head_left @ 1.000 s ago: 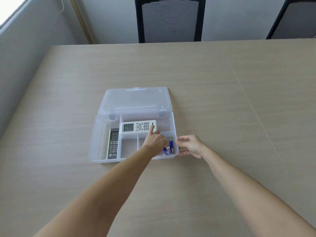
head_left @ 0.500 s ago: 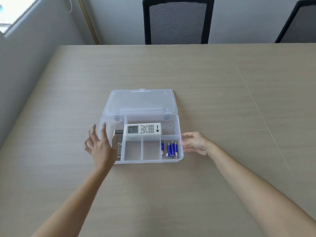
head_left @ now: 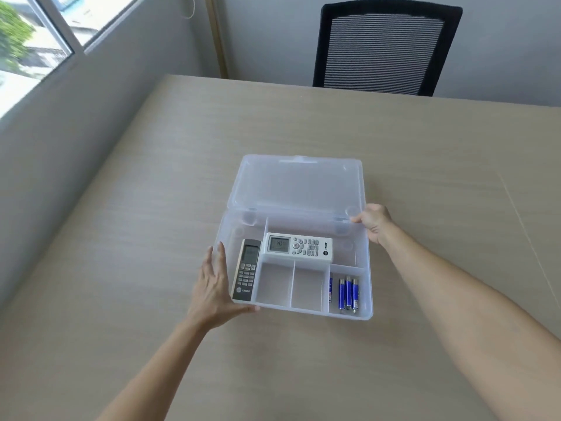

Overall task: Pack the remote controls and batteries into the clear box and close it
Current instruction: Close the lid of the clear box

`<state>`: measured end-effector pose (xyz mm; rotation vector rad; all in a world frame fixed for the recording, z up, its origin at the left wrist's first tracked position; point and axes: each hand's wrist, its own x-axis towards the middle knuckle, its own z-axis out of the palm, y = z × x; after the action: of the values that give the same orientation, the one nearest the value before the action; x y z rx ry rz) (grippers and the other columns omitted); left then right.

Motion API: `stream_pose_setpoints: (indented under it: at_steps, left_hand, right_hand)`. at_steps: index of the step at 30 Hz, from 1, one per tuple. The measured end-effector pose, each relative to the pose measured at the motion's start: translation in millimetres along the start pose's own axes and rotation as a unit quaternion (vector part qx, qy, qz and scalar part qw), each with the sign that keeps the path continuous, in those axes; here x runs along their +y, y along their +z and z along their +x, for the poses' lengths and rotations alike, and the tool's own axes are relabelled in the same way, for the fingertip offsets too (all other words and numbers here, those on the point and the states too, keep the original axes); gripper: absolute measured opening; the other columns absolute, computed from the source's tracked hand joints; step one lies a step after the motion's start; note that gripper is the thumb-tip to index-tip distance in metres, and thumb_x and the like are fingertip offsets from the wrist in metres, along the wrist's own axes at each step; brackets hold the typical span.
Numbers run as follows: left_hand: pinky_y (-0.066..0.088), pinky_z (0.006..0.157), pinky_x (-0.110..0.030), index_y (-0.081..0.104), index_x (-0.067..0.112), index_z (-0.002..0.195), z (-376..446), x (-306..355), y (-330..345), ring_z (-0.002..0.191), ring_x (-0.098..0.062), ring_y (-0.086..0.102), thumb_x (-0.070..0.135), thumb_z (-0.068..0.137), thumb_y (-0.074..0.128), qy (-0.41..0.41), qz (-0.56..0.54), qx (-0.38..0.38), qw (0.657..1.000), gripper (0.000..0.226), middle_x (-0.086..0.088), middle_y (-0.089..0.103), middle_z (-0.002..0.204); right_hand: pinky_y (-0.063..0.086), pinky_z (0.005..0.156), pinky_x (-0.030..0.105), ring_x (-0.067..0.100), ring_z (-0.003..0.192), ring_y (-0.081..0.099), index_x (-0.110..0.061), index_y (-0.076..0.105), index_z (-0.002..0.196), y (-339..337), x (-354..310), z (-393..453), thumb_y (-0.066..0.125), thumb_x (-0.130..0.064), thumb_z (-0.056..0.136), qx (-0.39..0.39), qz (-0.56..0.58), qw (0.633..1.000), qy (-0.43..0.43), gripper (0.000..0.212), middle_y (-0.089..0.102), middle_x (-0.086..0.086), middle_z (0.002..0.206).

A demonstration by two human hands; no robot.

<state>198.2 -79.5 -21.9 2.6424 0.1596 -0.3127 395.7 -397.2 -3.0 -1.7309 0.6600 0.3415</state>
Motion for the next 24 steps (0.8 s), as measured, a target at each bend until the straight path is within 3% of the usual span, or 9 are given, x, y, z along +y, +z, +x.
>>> stream_pose_setpoints:
  at_steps: [4, 7, 10, 12, 14, 16, 17, 22, 24]
  left_hand:
    - [0.013, 0.121, -0.04, -0.021, 0.009, 0.148, -5, 9, -3, 0.15, -0.025, -0.011, 0.079, 0.035, 0.071, -0.016, -0.012, 0.011, 1.0, 0.163, -0.01, -0.01, 0.162]
    - [0.015, 0.122, -0.041, -0.021, 0.009, 0.148, -6, 13, -7, 0.15, -0.026, -0.007, 0.072, 0.034, 0.079, -0.034, -0.036, 0.004, 0.999, 0.165, -0.009, -0.01, 0.162]
    - [0.01, 0.122, -0.041, -0.028, 0.01, 0.146, -6, 12, -17, 0.149, -0.026, -0.007, 0.062, 0.035, 0.087, -0.036, -0.12, -0.038, 0.991, 0.168, -0.009, -0.015, 0.161]
    - [0.009, 0.122, -0.039, -0.035, 0.018, 0.143, -8, 5, -30, 0.15, -0.019, -0.001, 0.059, 0.032, 0.09, -0.062, -0.312, -0.097, 0.943, 0.171, -0.006, -0.012, 0.162]
    - [0.014, 0.121, -0.043, -0.035, 0.026, 0.142, -13, -10, -41, 0.148, -0.017, 0.016, 0.056, 0.038, 0.09, -0.12, -0.503, -0.117, 0.848, 0.165, -0.006, 0.011, 0.162]
    - [0.03, 0.115, -0.045, -0.025, 0.027, 0.147, -21, -22, -49, 0.138, -0.017, 0.04, 0.069, 0.037, 0.083, -0.155, -0.606, -0.092, 0.775, 0.16, -0.007, 0.039, 0.151]
    - [0.035, 0.111, -0.043, -0.02, 0.025, 0.149, -25, -24, -50, 0.132, -0.016, 0.046, 0.075, 0.039, 0.078, -0.165, -0.623, -0.08, 0.76, 0.155, -0.006, 0.044, 0.147]
    - [0.027, 0.118, -0.044, -0.009, 0.013, 0.15, -38, 10, -40, 0.14, -0.02, 0.035, 0.063, 0.048, 0.08, -0.193, -0.479, -0.023, 0.856, 0.145, -0.007, 0.031, 0.153]
    - [0.032, 0.116, -0.045, 0.005, 0.007, 0.147, -35, 20, -32, 0.14, -0.025, 0.033, 0.058, 0.04, 0.088, -0.193, -0.394, 0.006, 0.898, 0.145, -0.013, 0.031, 0.153]
  right_hand:
    - [0.047, 0.071, 0.031, 0.024, 0.095, 0.051, -0.019, 0.047, 0.084, -2, -8, -16, 0.061, 0.009, 0.071, -0.017, 0.042, 0.997, -0.062, 0.033, 0.053, 0.005, 0.099]
    - [0.052, 0.07, 0.029, 0.021, 0.094, 0.06, -0.026, 0.052, 0.088, -17, -25, -59, 0.061, -0.034, 0.083, -0.085, 0.205, 0.973, -0.055, 0.013, 0.06, 0.001, 0.098]
    - [0.038, 0.108, 0.042, 0.033, 0.13, 0.046, -0.014, 0.049, 0.131, -49, -23, -92, 0.034, -0.08, 0.075, -0.181, 0.323, 0.929, -0.017, 0.088, 0.048, 0.017, 0.137]
    - [0.033, 0.112, 0.046, 0.038, 0.135, 0.041, -0.006, 0.036, 0.143, -63, -17, -119, 0.03, -0.085, 0.07, -0.217, 0.335, 0.917, 0.005, 0.107, 0.038, 0.023, 0.145]
    - [0.045, 0.098, 0.039, 0.027, 0.112, 0.063, -0.004, 0.05, 0.127, -62, -3, -142, 0.035, -0.075, 0.08, -0.231, 0.257, 0.939, -0.004, 0.086, 0.058, 0.02, 0.128]
    - [0.042, 0.103, 0.036, 0.017, 0.111, 0.063, -0.005, 0.048, 0.132, -54, 17, -160, 0.059, -0.059, 0.08, -0.208, 0.16, 0.965, -0.018, 0.076, 0.059, 0.008, 0.134]
    - [0.036, 0.11, 0.036, 0.014, 0.122, 0.055, -0.006, 0.035, 0.143, -51, 30, -163, 0.07, -0.054, 0.074, -0.179, 0.112, 0.977, -0.027, 0.091, 0.049, -0.001, 0.142]
    - [0.039, 0.11, 0.039, 0.016, 0.131, 0.047, -0.011, 0.014, 0.148, -32, 80, -176, 0.08, -0.072, 0.04, -0.094, -0.158, 0.982, -0.037, 0.141, 0.044, -0.002, 0.148]
    - [0.031, 0.115, 0.037, 0.022, 0.141, 0.033, -0.008, -0.002, 0.151, -21, 88, -189, 0.081, -0.067, 0.046, -0.082, -0.215, 0.973, -0.028, 0.146, 0.028, 0.006, 0.157]
